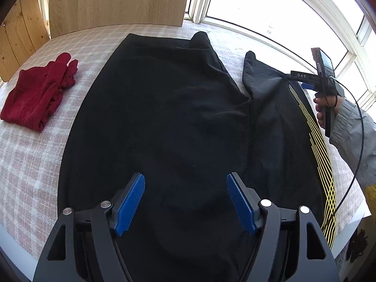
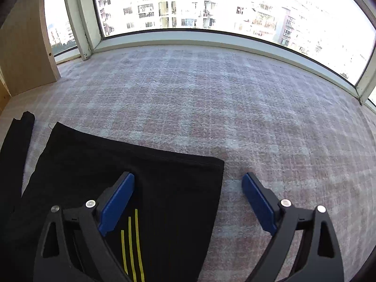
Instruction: Fold clothes
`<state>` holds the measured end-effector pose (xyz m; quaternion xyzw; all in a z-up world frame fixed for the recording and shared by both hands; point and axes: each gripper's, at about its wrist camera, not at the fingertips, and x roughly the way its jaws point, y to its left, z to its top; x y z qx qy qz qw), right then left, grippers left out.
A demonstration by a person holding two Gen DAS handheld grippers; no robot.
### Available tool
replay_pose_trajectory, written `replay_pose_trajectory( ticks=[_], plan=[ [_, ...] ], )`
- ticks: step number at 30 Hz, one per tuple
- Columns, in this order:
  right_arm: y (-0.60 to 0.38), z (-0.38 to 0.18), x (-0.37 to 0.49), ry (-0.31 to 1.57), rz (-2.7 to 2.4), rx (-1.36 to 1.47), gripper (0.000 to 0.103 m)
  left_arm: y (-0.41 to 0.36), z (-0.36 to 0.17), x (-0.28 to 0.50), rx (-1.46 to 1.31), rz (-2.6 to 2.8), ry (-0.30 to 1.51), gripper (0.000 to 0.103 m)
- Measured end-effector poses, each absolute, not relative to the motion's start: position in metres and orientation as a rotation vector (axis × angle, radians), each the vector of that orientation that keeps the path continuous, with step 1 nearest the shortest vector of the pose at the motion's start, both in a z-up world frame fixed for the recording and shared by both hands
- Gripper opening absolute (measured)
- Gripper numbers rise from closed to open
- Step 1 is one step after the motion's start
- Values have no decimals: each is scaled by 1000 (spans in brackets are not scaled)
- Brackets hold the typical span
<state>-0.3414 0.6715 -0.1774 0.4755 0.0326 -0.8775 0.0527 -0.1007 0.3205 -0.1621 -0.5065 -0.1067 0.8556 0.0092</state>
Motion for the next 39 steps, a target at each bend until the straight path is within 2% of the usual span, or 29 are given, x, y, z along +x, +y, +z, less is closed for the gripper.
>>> replay_pose_trajectory(
  ticks=[3,8,12,21,25,30,39],
  plan=[
    [670,-170,-340,114,-2687,1493,90,321,-155,-100,-1565,2677,-336,70],
    [616,-142,-278,176,-2611,1325,90,315,-138,-104,-1508,2741,-307,70],
    [577,-162,-259,288,-2569,1354,90,302,-135,-111,-1506,2766,-332,70],
    [640,-179,-286,109,-2666,1472,101,285,-132,-85,-1510,2801,-400,70],
    [615,-155,-278,145,-2667,1397,100,275,-126,-76,-1491,2829,-428,70],
    [561,-168,-311,352,-2644,1418,100,270,-113,-71,-1453,2873,-447,70],
    [569,-170,-364,281,-2714,1445,101,255,-98,-47,-1448,2953,-484,70]
  ],
)
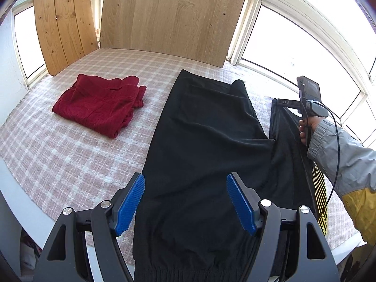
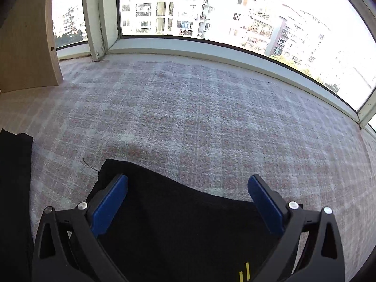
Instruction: Fold clothes
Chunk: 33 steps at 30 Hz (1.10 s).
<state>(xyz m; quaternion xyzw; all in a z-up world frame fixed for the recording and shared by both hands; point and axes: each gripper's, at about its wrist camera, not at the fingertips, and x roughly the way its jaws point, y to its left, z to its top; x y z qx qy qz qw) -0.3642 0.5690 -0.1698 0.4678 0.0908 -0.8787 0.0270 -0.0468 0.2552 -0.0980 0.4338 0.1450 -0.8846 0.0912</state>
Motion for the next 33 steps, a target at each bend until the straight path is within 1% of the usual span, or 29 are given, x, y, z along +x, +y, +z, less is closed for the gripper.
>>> replay_pose_trajectory(
  ticks=[1,3,7,8,11,16,20,24,27,29,30,33],
  plan=[
    [565,-163,-360,280,-2713,1422,99,252,-98,-46,1284,-2622,439,70],
    [549,-146,-345,263,-2685,1348,99,246,-97,-46,1268,-2614,460,70],
    [479,-135,-323,294,-2510,1260,99,240,-98,-53,1256,-2612,473,70],
    [458,-137,-321,319,-2467,1243,99,239,-98,-55,1257,-2614,473,70],
    [409,-160,-328,525,-2426,1219,99,238,-96,-56,1249,-2628,476,70],
    [419,-169,-369,487,-2489,1246,100,234,-92,-56,1273,-2678,395,71],
    [427,-161,-391,481,-2557,1287,98,219,-95,-65,1311,-2705,416,71],
    [407,-140,-344,470,-2508,1203,98,199,-95,-79,1325,-2738,462,70],
    [366,-153,-315,557,-2392,1209,98,185,-94,-91,1332,-2765,479,71],
    [343,-165,-315,629,-2371,1191,98,178,-94,-97,1336,-2776,474,71],
    [339,-166,-321,625,-2402,1182,98,175,-93,-99,1337,-2779,467,71],
    [352,-164,-351,490,-2488,1293,99,169,-92,-100,1345,-2789,452,71]
  ],
)
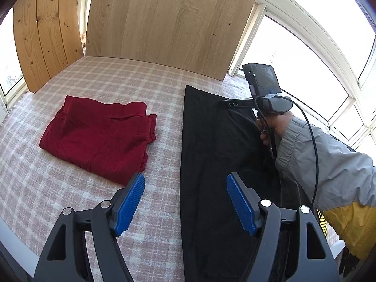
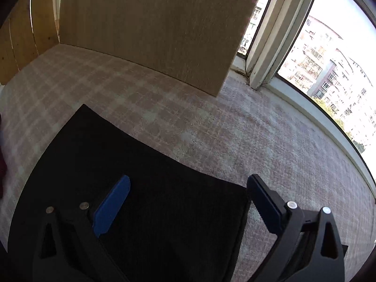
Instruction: Fold clothes
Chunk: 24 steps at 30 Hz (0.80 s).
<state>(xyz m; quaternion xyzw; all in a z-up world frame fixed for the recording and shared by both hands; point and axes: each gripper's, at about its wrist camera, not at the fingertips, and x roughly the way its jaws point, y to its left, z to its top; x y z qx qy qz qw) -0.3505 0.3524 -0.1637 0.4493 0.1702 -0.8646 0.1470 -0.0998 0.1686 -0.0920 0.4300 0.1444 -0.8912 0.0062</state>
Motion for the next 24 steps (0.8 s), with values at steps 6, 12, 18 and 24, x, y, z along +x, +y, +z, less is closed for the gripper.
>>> replay_pose_trajectory(
  ticks=[6,12,18,24],
  plan=[
    [429,-90,-254,433,-2590,1145,98,162,-95,-94,1381,-2850,492,74],
    [535,-101,-96,217,-2712,1410,98,176,-98,-101,1477,-2956,556,74],
    [593,-165,29,33,-2791,1684,98,200,-86,-96,1484,-3051,417,74],
    [641,-173,67,-154,-2783,1720,101,208,-82,-80,1440,-2996,355,74]
  ],
)
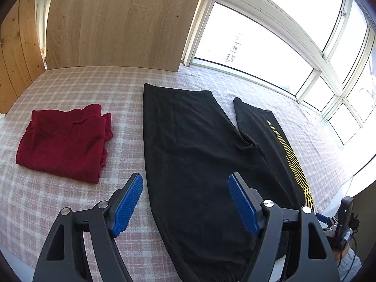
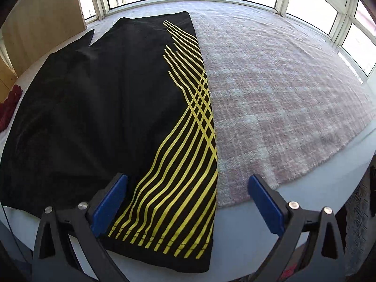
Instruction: Fold clothes
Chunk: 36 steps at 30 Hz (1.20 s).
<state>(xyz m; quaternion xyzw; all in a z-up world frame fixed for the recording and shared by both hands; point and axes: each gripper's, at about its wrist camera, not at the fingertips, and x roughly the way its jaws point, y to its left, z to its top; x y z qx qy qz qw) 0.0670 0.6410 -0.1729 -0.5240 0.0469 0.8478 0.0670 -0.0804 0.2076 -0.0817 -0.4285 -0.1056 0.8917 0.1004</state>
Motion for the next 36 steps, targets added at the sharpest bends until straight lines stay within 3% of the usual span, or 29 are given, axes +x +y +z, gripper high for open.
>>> replay_pose_trajectory(
  ticks=[6,10,15,21,24,36],
  plan=[
    [624,-151,65,66,2684,-1532,101,219,-85,-61,-1307,2691,-357,74],
    [626,-171,64,51,2696,-1573,103,237,-100,-46,-1277,2699,-382,74],
    [651,-157,80,95,2739,-1536,103,256,-131,-60,-1347,2790,-198,74],
    [684,-170,106,187,2709,-1569,103,231,-154,-54,-1463,2863,-253,74],
    [676,-178,108,104,2708,-1550,103,236,-165,-45,-1482,2833,-175,74],
    [671,-180,104,141,2651,-1501,103,260,-178,-28,-1519,2731,-66,74]
  ],
)
